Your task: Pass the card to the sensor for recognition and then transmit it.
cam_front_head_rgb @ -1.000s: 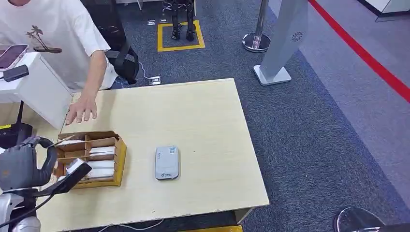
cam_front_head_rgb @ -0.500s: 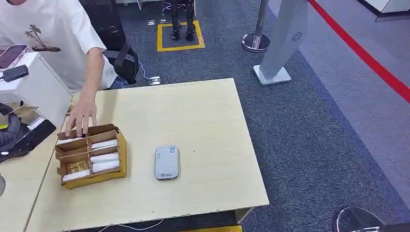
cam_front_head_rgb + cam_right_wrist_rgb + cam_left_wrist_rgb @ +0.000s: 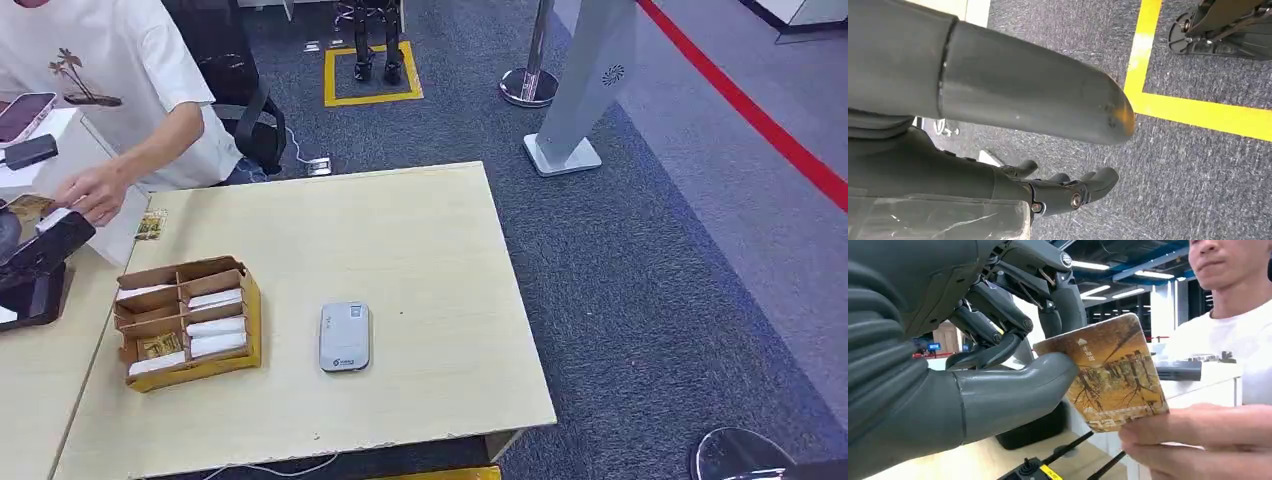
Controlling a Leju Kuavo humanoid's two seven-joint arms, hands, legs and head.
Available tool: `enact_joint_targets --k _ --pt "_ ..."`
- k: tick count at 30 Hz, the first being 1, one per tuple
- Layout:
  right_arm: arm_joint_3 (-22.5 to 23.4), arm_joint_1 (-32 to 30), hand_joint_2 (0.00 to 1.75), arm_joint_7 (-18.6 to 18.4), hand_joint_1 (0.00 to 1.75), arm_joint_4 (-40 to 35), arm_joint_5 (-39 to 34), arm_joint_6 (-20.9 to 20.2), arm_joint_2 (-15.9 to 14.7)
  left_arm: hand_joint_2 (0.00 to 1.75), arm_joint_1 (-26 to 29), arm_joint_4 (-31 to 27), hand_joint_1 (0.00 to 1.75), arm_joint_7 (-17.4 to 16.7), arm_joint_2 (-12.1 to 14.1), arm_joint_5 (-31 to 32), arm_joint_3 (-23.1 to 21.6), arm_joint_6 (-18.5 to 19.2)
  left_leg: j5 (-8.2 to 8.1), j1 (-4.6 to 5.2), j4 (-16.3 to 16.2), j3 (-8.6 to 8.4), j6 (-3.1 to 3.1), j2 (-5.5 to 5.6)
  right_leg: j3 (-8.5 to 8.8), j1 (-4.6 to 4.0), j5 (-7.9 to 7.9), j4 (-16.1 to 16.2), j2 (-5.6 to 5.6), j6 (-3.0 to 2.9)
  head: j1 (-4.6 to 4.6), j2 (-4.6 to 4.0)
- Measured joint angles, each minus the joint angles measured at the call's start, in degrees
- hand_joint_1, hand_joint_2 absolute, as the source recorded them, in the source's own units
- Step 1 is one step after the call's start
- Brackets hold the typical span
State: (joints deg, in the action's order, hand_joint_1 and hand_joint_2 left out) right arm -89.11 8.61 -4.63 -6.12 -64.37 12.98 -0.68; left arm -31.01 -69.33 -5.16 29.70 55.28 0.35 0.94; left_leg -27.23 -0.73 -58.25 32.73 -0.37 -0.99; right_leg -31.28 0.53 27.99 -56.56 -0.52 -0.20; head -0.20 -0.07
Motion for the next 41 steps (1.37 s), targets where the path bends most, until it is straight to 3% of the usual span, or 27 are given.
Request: enact_joint_targets --k 4,5,6,9,10,19,29,30,34,41 --pt "0.0 0.0 0.0 0.0 0.0 0.0 -0.3 0.0 0.0 1.75 -0.5 0.8 1.75 0.0 0.0 -0.1 -0.7 0.1 0.0 0.0 0.0 0.0 0.0 -0.03 -0.01 0.0 -0.01 0.0 0.03 -0.01 0.0 0.0" --pt "0.0 0.0 0.0 0.0 0.0 0.0 -0.3 0.0 0.0 1.75 -0.6 0.9 1.47 0.0 0.0 -0.1 -0.8 0.1 0.0 0.0 0.0 0.0 0.0 -0.03 -0.01 0.0 -0.01 0.0 0.03 -0.01 0.0 0.0" --pt "0.0 0.0 0.0 0.1 0.0 0.0 -0.3 0.0 0.0 1.75 -0.6 0.9 0.0 0.0 0.0 -0.2 -0.9 0.0 0.0 0.0 0.0 0.0 0.0 -0.04 -0.02 0.0 -0.01 0.0 0.03 -0.01 0.0 0.0" --pt "0.0 0.0 0.0 0.1 0.0 0.0 -0.4 0.0 0.0 1.75 -0.7 0.9 0.0 -0.2 -0.3 -0.5 -0.9 -0.6 0.0 0.0 0.0 0.0 0.0 -0.04 -0.02 0.0 -0.01 0.0 0.03 -0.01 0.0 0.0" --pt "0.0 0.0 0.0 0.2 0.0 0.0 -0.4 0.0 0.0 0.0 -0.7 0.9 0.0 -0.4 -0.4 -0.5 -0.9 -1.0 0.0 0.0 0.0 0.0 0.0 -0.04 -0.02 0.0 -0.01 0.0 0.03 -0.01 0.0 0.0" --pt "0.0 -0.1 0.0 0.5 0.0 0.0 -1.6 0.2 0.0 0.0 0.4 0.0 0.0 -0.1 -1.8 -3.6 -1.0 -4.6 0.0 0.0 0.0 0.0 0.0 -0.04 0.0 0.0 -0.02 0.0 0.03 -0.03 0.0 0.0" --pt "0.0 -0.9 0.0 1.2 0.0 0.0 -4.1 1.1 0.0 0.0 13.2 -12.0 0.0 6.8 -7.6 -13.7 1.1 -13.1 -0.06 0.03 0.0 0.01 0.02 -0.05 0.0 0.02 -0.01 0.0 0.04 -0.02 0.0 0.0" --pt "0.0 -1.0 0.0 1.3 0.0 0.0 -4.6 1.2 0.0 1.75 15.5 -14.3 0.0 8.5 -8.7 -15.7 1.4 -14.1 -0.07 0.04 0.0 0.02 0.03 -0.05 0.0 0.01 0.0 0.0 0.04 -0.01 0.0 0.0" --pt "0.1 -1.3 0.0 1.7 0.0 0.0 -5.4 1.7 0.0 1.75 23.8 -21.9 0.0 13.7 -13.3 -22.8 1.7 -15.7 -0.08 0.04 0.0 0.03 0.05 -0.06 0.0 0.02 0.01 0.1 0.04 0.0 0.02 0.0" --pt "0.1 -1.6 0.0 2.3 0.0 0.0 -6.5 2.1 0.0 1.75 33.5 -29.8 0.0 23.0 -21.3 -39.1 1.8 -16.1 -0.1 0.07 0.0 -0.01 0.06 -0.11 0.02 0.04 0.01 0.1 0.05 0.01 -0.07 0.0"
